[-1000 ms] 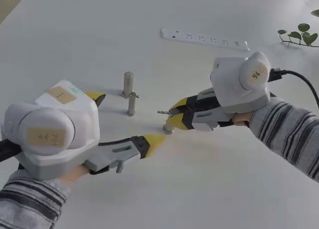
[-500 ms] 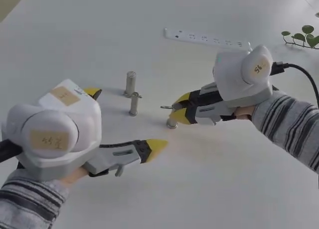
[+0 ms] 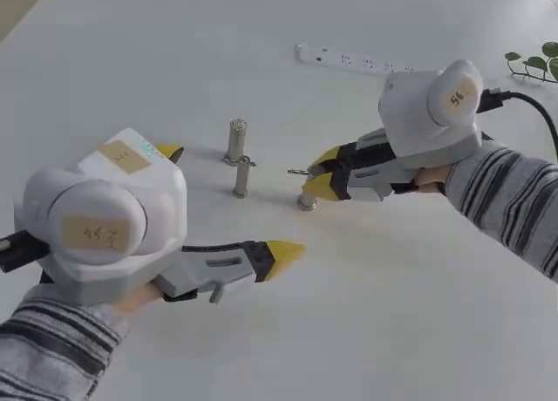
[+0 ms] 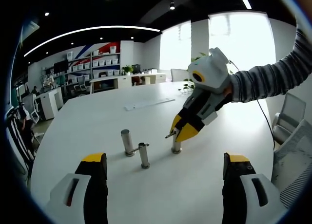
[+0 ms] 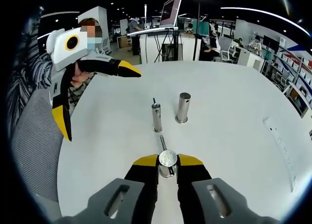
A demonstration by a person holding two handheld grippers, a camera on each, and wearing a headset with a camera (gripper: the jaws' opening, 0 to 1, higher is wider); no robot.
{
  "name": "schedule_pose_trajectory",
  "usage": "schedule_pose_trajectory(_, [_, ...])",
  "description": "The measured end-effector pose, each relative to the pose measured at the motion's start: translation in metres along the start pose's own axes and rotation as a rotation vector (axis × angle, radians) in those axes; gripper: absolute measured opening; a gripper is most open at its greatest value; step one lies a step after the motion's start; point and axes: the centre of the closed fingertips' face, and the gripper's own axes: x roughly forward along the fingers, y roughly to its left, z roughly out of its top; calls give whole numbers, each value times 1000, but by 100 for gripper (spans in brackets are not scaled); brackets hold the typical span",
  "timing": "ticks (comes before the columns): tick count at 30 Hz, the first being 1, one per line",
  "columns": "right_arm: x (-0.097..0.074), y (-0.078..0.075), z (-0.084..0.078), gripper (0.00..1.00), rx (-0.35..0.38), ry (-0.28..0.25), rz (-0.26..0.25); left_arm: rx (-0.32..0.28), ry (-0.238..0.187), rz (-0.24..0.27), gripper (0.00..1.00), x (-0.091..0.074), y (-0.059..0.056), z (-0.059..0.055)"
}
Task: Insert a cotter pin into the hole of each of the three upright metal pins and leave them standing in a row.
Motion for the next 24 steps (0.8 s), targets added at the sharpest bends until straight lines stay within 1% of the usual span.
schedule_pose_trajectory(4, [0, -1, -1, 8, 8, 2, 2, 4, 6, 1, 99, 0, 1, -1])
schedule_pose_trajectory(7, [1, -1, -1, 8, 11, 3, 4, 12, 2, -5, 99, 0, -1, 0])
schedule_pose_trajectory(8, [0, -1, -1, 8, 9, 5, 5, 12, 2, -7, 99, 0, -1, 0])
schedule_pose_trajectory(10, [0, 0, -2, 8, -17, 12, 8, 17, -2, -10, 99, 0, -3, 1])
schedule_pose_trajectory(12, [0, 0, -2, 8, 5, 12, 7, 21, -2, -17, 99, 0, -4, 1])
schedule_pose_trajectory(15, [0, 1, -2, 9, -18, 17, 1, 19, 1, -30, 99, 0, -7, 1])
schedule_pose_trajectory(21, [0, 1, -2, 9, -6, 16, -1, 21, 9, -32, 99, 0, -8, -1])
schedule_pose_trajectory(24, [1, -3, -3, 9, -12, 21, -6, 21, 16, -31, 99, 1, -8, -3])
